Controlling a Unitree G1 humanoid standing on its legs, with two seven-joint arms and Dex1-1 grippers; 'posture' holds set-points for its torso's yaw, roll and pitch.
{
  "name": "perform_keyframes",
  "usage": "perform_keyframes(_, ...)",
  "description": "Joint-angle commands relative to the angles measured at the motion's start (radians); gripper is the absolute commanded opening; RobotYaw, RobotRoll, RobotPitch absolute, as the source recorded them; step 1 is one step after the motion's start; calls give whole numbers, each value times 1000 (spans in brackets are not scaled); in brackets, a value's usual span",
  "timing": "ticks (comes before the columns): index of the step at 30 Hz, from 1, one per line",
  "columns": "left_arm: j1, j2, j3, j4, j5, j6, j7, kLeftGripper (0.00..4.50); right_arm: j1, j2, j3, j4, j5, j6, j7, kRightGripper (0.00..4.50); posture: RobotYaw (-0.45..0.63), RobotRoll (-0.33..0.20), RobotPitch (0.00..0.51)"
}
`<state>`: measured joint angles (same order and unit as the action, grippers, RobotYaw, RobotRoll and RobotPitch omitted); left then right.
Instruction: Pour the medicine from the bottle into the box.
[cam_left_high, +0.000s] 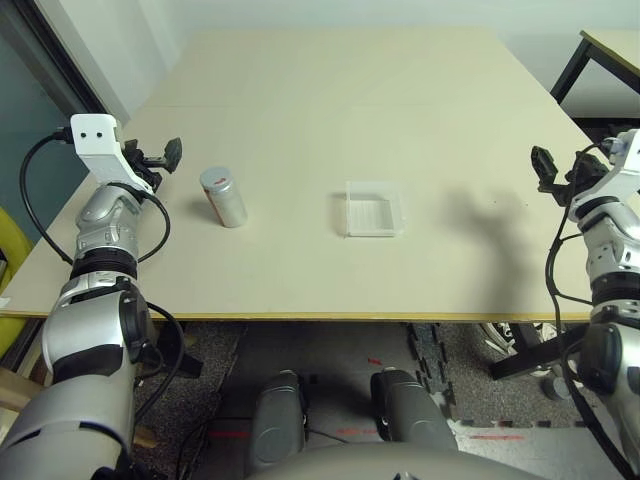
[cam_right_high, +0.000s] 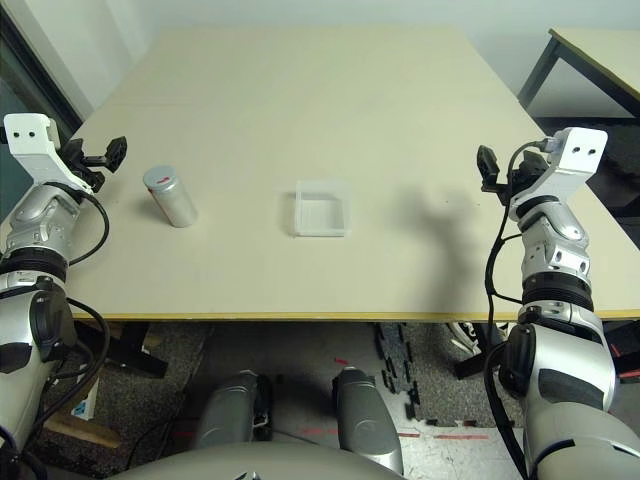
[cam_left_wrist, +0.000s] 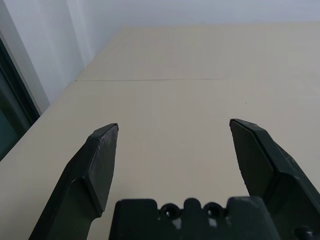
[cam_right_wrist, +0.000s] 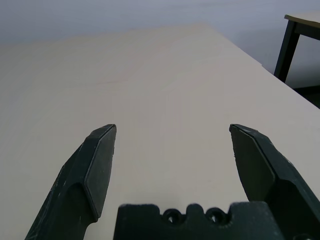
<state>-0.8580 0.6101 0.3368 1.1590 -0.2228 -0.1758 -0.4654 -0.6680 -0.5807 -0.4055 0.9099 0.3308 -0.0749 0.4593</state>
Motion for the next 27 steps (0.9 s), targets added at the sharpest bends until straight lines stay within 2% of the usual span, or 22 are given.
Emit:
perform_keyframes(1,-8,1,-2,16,8,-1,0,4467,-9,-2,-3,16,-2,-7,-1,4500,-170,0,49)
perform_keyframes(18,-11,-3,0,17,5,6,-1,4467,-1,-6,7,-34,6,9,56,4500,-195,0,60)
perform_keyframes(27,-33,4,-1,7,2,19,-16,4467,84,-6,77,-253,49,124,320,4500,-196,0,68)
